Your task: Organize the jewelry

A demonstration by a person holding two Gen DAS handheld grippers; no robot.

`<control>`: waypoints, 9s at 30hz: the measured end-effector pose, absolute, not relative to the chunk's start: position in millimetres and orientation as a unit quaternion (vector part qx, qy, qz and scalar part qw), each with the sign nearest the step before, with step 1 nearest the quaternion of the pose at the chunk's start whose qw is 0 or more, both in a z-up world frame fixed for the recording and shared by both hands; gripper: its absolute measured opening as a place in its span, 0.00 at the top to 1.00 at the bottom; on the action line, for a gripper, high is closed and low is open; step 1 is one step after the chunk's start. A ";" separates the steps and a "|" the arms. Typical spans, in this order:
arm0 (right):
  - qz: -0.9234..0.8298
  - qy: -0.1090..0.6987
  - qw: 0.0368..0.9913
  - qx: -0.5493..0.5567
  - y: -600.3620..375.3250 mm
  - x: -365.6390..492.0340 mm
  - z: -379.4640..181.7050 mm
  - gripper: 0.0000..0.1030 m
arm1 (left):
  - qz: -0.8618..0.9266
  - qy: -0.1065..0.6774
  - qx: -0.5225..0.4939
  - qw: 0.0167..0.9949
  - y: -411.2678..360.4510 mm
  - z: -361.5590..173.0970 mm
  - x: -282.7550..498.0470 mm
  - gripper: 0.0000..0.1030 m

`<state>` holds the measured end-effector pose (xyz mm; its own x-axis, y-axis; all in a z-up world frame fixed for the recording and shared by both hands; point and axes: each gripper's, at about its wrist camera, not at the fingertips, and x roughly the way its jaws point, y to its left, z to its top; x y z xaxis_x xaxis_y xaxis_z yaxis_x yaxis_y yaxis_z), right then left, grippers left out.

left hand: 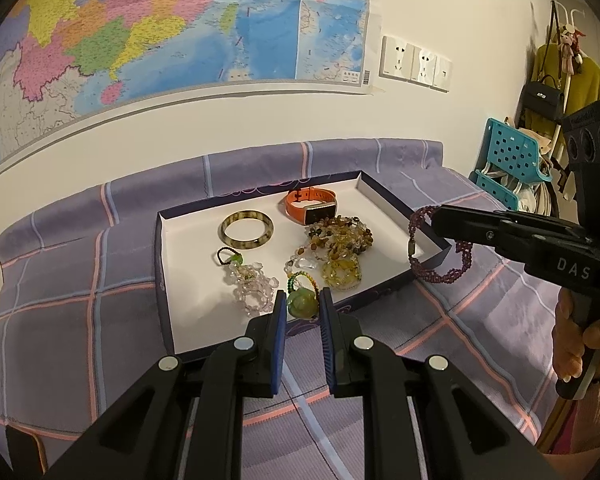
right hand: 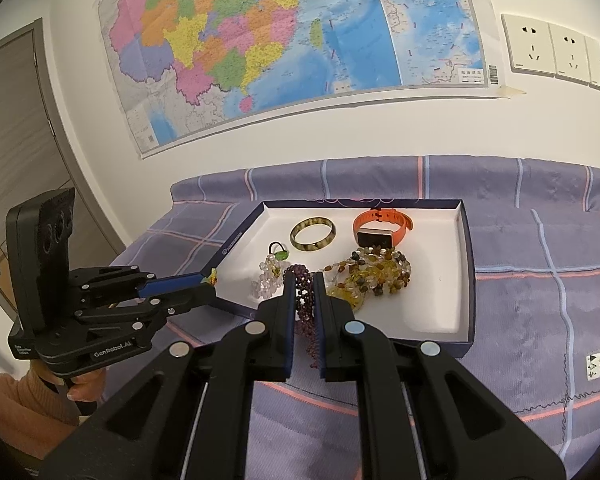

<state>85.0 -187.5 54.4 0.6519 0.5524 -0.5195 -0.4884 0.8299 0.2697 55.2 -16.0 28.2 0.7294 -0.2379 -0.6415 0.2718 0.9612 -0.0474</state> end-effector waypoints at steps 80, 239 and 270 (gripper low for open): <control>0.286 0.310 0.904 0.067 -174.2 127.2 48.6 0.91 | -0.112 0.351 0.026 0.929 -14.3 33.8 95.8 0.86; 0.173 0.320 0.931 -0.024 -163.4 43.8 -6.1 0.04 | 0.010 0.365 -0.015 0.931 -7.2 7.0 29.6 0.07; 0.170 0.318 0.932 -0.024 -164.5 40.9 -6.3 0.04 | 0.009 0.362 0.003 0.932 -14.5 6.3 24.3 0.07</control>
